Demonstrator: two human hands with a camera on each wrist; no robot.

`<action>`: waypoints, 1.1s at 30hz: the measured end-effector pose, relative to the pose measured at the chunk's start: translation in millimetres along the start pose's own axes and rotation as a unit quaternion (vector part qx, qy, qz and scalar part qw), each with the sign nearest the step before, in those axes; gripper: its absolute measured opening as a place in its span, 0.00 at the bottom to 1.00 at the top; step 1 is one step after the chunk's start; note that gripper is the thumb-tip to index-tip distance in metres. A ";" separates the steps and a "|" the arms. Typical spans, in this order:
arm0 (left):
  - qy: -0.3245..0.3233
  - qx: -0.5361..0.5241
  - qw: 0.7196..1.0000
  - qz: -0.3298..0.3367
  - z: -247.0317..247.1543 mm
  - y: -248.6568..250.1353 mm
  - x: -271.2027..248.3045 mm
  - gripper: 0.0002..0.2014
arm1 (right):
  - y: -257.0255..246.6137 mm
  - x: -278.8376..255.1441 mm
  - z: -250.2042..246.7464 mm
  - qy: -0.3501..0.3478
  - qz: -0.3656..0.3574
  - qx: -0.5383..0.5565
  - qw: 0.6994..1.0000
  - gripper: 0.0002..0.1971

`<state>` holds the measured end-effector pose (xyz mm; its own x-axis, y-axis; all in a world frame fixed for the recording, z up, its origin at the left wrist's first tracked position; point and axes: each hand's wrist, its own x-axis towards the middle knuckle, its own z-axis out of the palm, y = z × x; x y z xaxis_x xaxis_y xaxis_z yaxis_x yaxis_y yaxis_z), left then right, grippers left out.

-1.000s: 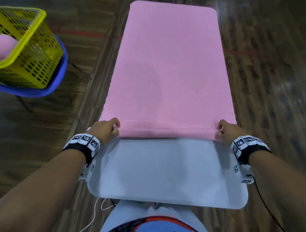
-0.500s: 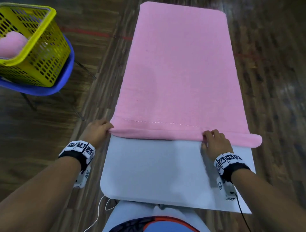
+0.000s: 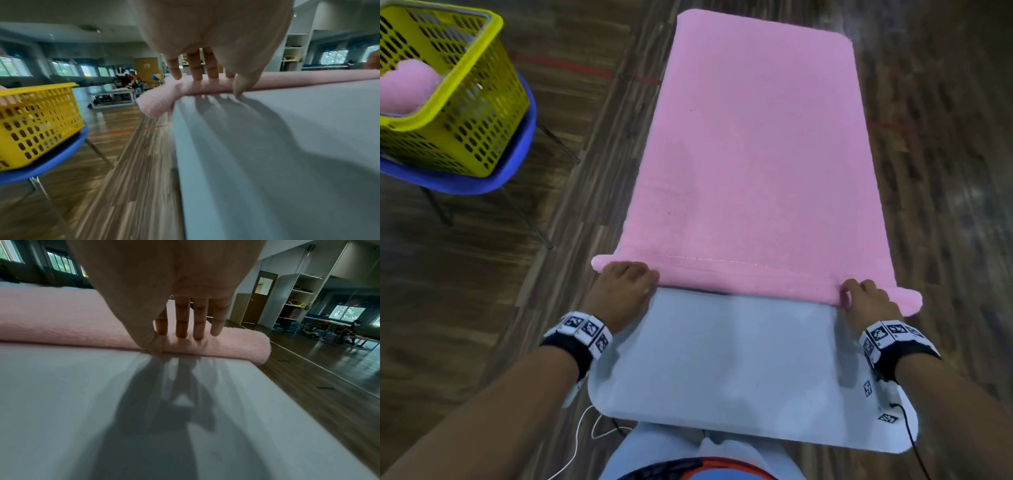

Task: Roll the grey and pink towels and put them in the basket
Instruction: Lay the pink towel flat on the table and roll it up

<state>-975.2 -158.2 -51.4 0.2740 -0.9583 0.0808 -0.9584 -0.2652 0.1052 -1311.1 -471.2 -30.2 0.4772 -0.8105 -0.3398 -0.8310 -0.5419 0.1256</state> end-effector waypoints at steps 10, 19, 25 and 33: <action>-0.105 0.045 0.992 -0.060 -13.5 2.2 36.6 0.06 | 28.3 26.9 -2.7 0.027 -0.077 0.008 0.997 0.14; -0.343 -0.010 0.928 -0.144 -25.8 6.9 69.9 0.06 | 42.3 33.1 -20.6 -0.184 -0.058 -0.013 0.981 0.10; -0.170 0.029 0.976 -0.136 -29.7 4.9 53.6 0.08 | 45.6 17.6 -23.3 0.035 -0.061 -0.030 0.997 0.13; -0.019 0.037 0.997 -0.062 -2.9 35.6 5.9 0.14 | 8.4 -18.4 16.3 0.114 -0.088 0.029 0.989 0.14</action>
<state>-1007.5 -173.0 -44.3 0.3898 -0.9203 0.0342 -0.9206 -0.3886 0.0379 -1331.5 -457.3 -38.2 0.6631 -0.7369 -0.1313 -0.7406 -0.6714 0.0281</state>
